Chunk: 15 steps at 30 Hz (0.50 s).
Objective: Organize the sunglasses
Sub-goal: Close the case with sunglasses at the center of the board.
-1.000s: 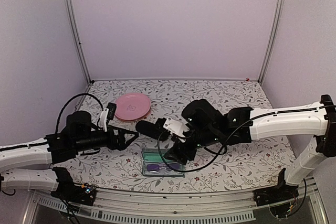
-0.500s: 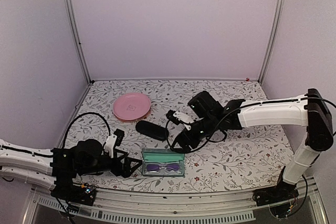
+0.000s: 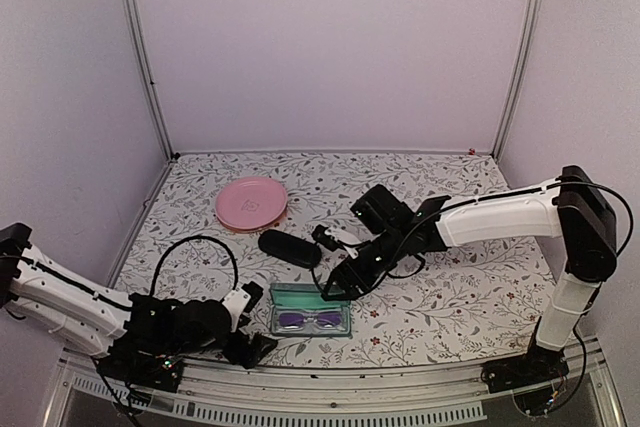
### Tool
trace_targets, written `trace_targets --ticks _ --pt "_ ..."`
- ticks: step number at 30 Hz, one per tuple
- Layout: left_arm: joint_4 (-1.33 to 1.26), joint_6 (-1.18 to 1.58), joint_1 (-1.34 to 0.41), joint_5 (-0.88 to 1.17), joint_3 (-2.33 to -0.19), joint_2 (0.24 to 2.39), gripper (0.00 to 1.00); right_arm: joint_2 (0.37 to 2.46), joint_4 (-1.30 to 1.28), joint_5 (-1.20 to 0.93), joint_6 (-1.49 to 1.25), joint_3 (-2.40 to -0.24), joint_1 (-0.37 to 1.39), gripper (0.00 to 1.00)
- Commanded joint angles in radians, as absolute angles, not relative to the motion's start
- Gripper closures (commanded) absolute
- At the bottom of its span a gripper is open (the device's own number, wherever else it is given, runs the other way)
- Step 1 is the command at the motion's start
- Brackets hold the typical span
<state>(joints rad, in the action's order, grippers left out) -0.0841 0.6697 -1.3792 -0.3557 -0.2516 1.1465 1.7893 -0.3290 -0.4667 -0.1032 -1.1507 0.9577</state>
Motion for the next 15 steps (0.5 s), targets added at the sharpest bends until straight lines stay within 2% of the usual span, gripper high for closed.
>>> trace_targets --ticks 1,15 --pt "-0.090 0.602 -1.396 -0.372 -0.309 1.205 0.12 1.813 -0.300 -0.518 -0.120 -1.175 0.944 0.33" --pt "-0.116 0.495 -1.366 -0.357 -0.384 1.372 0.26 1.815 -0.280 -0.563 -0.133 -1.165 0.928 0.44"
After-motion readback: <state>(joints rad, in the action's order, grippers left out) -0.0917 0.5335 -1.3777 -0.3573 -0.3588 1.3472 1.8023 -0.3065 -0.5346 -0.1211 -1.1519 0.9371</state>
